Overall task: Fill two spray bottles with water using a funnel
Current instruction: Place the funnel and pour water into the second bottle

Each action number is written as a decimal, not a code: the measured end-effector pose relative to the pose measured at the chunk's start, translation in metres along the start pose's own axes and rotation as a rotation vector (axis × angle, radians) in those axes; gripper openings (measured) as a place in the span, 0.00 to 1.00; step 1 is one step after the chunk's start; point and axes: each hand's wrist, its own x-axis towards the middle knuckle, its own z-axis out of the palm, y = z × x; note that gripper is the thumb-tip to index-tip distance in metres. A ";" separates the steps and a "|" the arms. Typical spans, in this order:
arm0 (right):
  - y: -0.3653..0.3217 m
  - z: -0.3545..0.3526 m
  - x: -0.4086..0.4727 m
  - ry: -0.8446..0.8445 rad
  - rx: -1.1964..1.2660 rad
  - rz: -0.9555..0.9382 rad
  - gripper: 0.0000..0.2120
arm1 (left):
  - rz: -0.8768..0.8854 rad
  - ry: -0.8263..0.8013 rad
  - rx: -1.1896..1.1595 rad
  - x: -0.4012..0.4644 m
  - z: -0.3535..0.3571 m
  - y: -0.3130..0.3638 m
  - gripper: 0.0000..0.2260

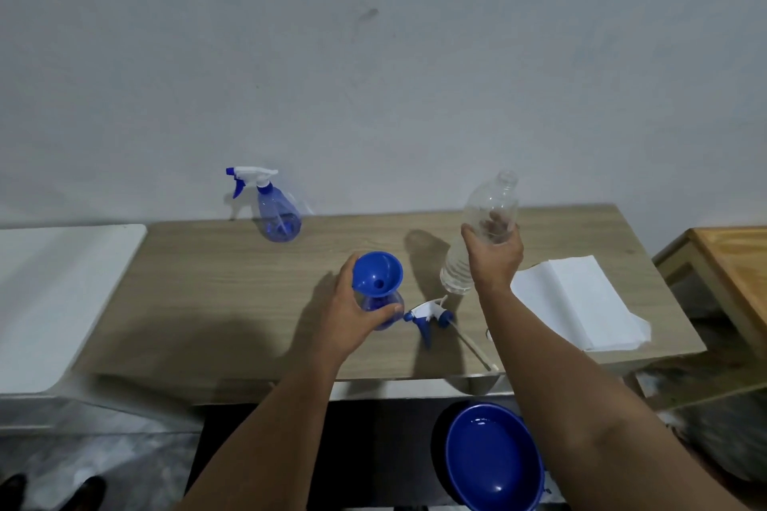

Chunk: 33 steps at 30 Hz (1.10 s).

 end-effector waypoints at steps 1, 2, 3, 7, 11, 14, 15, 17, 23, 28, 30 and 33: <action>-0.003 -0.002 0.000 0.008 -0.003 0.006 0.22 | 0.002 -0.003 0.003 0.000 -0.001 0.000 0.48; -0.006 -0.003 0.000 0.011 -0.013 0.008 0.22 | 0.005 -0.005 0.006 0.001 -0.002 -0.002 0.47; -0.010 -0.006 -0.001 0.008 -0.030 0.006 0.22 | 0.003 -0.011 0.004 0.001 -0.003 -0.001 0.47; -0.024 -0.021 -0.002 -0.101 -0.097 -0.043 0.20 | -0.010 -0.051 0.006 0.004 -0.007 0.003 0.47; -0.051 -0.029 0.003 -0.348 -0.155 -0.056 0.19 | -0.020 -0.099 0.023 0.007 -0.010 0.003 0.47; -0.073 -0.028 0.001 -0.490 -0.178 -0.037 0.20 | -0.031 -0.092 0.057 0.006 -0.014 0.000 0.50; -0.080 -0.029 -0.002 -0.549 -0.159 -0.024 0.21 | -0.031 -0.085 0.057 0.006 -0.015 0.001 0.50; -0.090 -0.033 -0.010 -0.666 -0.133 0.004 0.23 | -0.030 -0.084 0.039 0.007 -0.017 0.003 0.49; -0.099 -0.039 -0.033 -0.881 -0.284 0.054 0.23 | -0.003 -0.083 0.046 0.010 -0.020 0.006 0.33; -0.090 -0.042 -0.044 -0.935 -0.366 0.043 0.15 | 0.014 -0.073 0.025 0.013 -0.019 0.002 0.32; -0.086 -0.041 -0.048 -0.943 -0.384 0.074 0.13 | 0.016 -0.072 0.014 0.013 -0.019 0.001 0.33; -0.081 -0.038 -0.054 -0.959 -0.435 0.122 0.15 | 0.010 -0.065 -0.003 0.013 -0.019 0.002 0.33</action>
